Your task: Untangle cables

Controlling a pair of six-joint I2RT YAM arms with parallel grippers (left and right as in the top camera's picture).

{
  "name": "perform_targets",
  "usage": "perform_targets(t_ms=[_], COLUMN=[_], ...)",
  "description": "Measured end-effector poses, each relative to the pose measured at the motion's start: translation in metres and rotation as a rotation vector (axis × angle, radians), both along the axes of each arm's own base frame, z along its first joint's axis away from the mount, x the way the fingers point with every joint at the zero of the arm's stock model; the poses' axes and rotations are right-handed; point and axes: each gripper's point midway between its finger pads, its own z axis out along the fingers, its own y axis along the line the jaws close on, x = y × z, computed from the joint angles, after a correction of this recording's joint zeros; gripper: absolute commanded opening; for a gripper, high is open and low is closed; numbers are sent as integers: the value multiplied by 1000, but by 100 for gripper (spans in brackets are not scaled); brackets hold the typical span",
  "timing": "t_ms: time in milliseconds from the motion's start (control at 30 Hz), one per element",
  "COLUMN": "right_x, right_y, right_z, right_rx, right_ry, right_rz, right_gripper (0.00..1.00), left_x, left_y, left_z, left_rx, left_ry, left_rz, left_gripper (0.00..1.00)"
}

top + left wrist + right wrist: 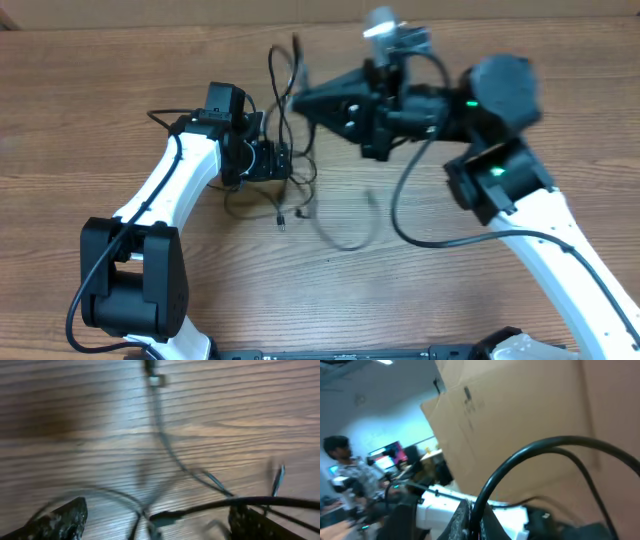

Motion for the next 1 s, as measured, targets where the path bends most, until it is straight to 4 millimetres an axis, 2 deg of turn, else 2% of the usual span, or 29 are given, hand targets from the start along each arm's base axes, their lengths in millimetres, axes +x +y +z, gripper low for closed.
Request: perform_targets(t_ms=[100, 167, 267, 300, 367, 433, 467, 567, 633, 700, 733, 767, 800, 867, 933, 1000], right_x=[9, 28, 68, 85, 101, 114, 116, 111, 108, 105, 103, 102, 101, 95, 90, 85], right_y=[-24, -44, -78, -96, -121, -147, -153, -161, -160, -156, -156, -156, -156, -157, -157, -158], right_z=[13, 9, -21, -43, -76, -115, -130, -171, -190, -208, -218, -226, -232, -240, -244, -248], right_rx=[16, 3, -51, -88, -147, -230, -276, -418, -473, -524, -549, -568, -585, -609, -625, -638], right_ry=[-37, -2, 184, 299, 445, 566, 595, 660, 702, 749, 775, 802, 817, 853, 877, 903], right_rz=[-71, -148, -305, -392, -511, -639, -676, -707, -693, -670, -661, -654, -649, -640, -634, -628], right_gripper=[4, 4, 4, 4, 4, 4, 4, 4, 7, 20, 32, 45, 67, 88, 94, 94], left_x=[1, 4, 9, 10, 11, 12, 12, 14, 20, 26, 28, 30, 29, 27, 24, 19], left_y=[19, 42, 76, 86, 94, 93, 89, 69, 50, 25, 19, 14, 8, 6, 10, 20], left_z=[-3, -4, -4, -4, -2, 1, 3, 12, 25, 46, 53, 59, 65, 66, 60, 46], left_rx=[55, 73, 73, 53, 23, -26, -47, -160, -266, -414, -459, -494, -536, -542, -508, -422], left_ry=[6, 13, 17, 20, 20, 14, 12, -17, -73, -155, -186, -209, -225, -226, -202, -158], left_rz=[39, 97, 187, 220, 247, 246, 233, 153, 71, -35, -64, -89, -116, -130, -120, -93], left_gripper=[89, 89, 88, 88, 89, 88, 88, 82, 79, 78, 78, 79, 79, 80, 80, 80])
